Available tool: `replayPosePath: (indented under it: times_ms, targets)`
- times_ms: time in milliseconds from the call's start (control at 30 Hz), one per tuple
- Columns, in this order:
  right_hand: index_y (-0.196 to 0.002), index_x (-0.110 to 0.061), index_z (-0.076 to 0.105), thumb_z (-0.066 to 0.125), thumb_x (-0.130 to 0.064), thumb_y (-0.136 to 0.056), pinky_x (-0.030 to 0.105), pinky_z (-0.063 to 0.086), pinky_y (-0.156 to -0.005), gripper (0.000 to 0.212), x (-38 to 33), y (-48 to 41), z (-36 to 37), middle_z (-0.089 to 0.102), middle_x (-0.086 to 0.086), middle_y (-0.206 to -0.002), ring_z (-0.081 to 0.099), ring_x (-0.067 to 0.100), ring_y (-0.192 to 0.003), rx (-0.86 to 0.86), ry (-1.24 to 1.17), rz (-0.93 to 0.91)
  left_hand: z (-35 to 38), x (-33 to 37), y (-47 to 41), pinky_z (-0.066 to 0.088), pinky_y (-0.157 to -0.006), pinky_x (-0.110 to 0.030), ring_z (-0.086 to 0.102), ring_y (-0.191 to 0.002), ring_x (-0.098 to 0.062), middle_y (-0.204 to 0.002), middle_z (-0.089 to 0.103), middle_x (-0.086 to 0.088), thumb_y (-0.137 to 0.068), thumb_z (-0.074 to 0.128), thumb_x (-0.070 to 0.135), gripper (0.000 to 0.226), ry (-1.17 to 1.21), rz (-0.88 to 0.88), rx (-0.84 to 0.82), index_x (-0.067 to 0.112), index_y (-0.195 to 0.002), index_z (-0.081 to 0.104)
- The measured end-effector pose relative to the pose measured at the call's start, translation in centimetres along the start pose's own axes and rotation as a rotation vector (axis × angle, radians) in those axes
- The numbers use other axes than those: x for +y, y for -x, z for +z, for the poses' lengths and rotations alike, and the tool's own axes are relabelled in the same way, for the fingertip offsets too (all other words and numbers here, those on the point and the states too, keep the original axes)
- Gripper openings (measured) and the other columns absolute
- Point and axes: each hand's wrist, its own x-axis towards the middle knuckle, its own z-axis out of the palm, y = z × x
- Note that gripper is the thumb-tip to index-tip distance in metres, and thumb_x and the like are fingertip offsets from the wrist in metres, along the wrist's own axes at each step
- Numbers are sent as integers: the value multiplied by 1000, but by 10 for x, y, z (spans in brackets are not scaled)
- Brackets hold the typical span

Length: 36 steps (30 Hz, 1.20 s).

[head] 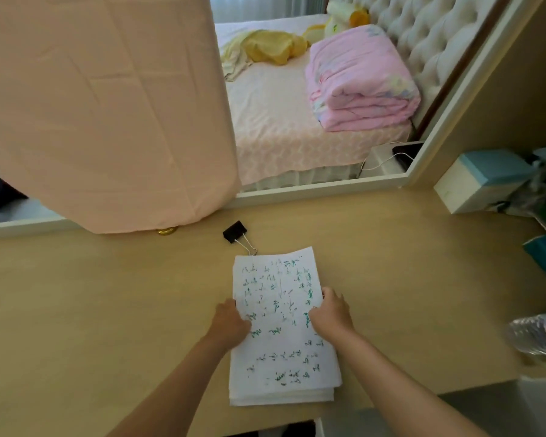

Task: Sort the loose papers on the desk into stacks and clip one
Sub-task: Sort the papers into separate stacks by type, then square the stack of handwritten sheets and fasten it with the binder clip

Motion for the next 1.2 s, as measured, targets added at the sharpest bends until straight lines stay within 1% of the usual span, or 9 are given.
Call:
replayPosePath:
  times_ms: [100, 333, 433, 533, 733, 900, 1000, 1100, 1200]
  targets:
    - [-143, -14, 37, 51, -17, -89, 41, 41, -103, 55, 6, -8, 2, 38, 12, -140, 39, 30, -129, 10, 78, 54, 5, 2, -3, 40, -108, -44, 42, -129, -34, -142, 34, -16, -89, 67, 28, 70, 33, -21, 58, 8, -145, 30]
    - [-123, -12, 55, 46, -21, -85, 38, 55, -82, 40, -5, -15, 9, 46, 7, -134, 58, 24, -101, -88, 151, 86, 3, 7, -10, 49, -96, -40, 57, -118, -28, -139, 51, -9, -91, 65, 17, 77, 318, 14, -32, 15, -150, 16]
    - [-135, -11, 45, 47, -22, -89, 39, 49, -91, 47, -27, -23, 4, 40, 8, -138, 51, 26, -115, 23, 310, 72, -18, 10, -34, 45, -98, -39, 54, -123, -30, -145, 47, -13, -94, 60, 25, 89, 208, -21, -34, 14, -155, -3]
    - [-143, -14, 38, 46, -16, -90, 38, 41, -101, 53, -62, -38, 3, 39, 7, -139, 43, 25, -123, 144, 317, -103, -48, 20, -63, 41, -104, -44, 42, -135, -33, -152, 36, -15, -94, 57, 29, 78, 114, 12, 121, 15, -155, 10]
    - [-135, -21, 54, 47, -29, -99, 37, 47, -98, 37, -142, -90, 27, 53, 0, -134, 54, 20, -118, -54, 265, -313, -93, 41, -130, 39, -101, -45, 36, -134, -32, -149, 35, -12, -93, 50, 7, 61, -117, 296, 278, 14, -150, 27]
    - [-137, -22, 48, 51, -40, -97, 40, 44, -98, 44, -170, -122, 67, 49, 1, -132, 50, 23, -119, -32, 349, -274, -103, 44, -187, 35, -107, -42, 36, -132, -33, -147, 39, -13, -90, 50, 9, 65, -198, 288, 148, 14, -151, 27]
    - [-121, -19, 52, 54, -44, -93, 36, 45, -90, 38, -173, -135, 82, 49, 3, -119, 51, 22, -106, 47, 454, -270, -101, 40, -204, 34, -99, -37, 47, -118, -32, -128, 54, -13, -84, 52, 12, 57, -193, 323, 134, 12, -140, 41]
    - [-115, -14, 55, 50, -25, -95, 33, 45, -86, 24, -175, -144, 92, 51, 5, -115, 51, 21, -101, 106, 546, -330, -101, 34, -213, 41, -72, -32, 59, -95, -36, -98, 64, -12, -75, 56, 13, 36, -28, 326, 39, 19, -110, 61]
    - [-106, -14, 51, 43, -9, -95, 33, 44, -79, 15, -179, -145, 88, 54, 3, -101, 55, 23, -93, 92, 519, -395, -110, 36, -201, 45, -67, -25, 61, -91, -27, -106, 58, -8, -67, 68, 23, 48, 181, 329, 15, 26, -114, 61]
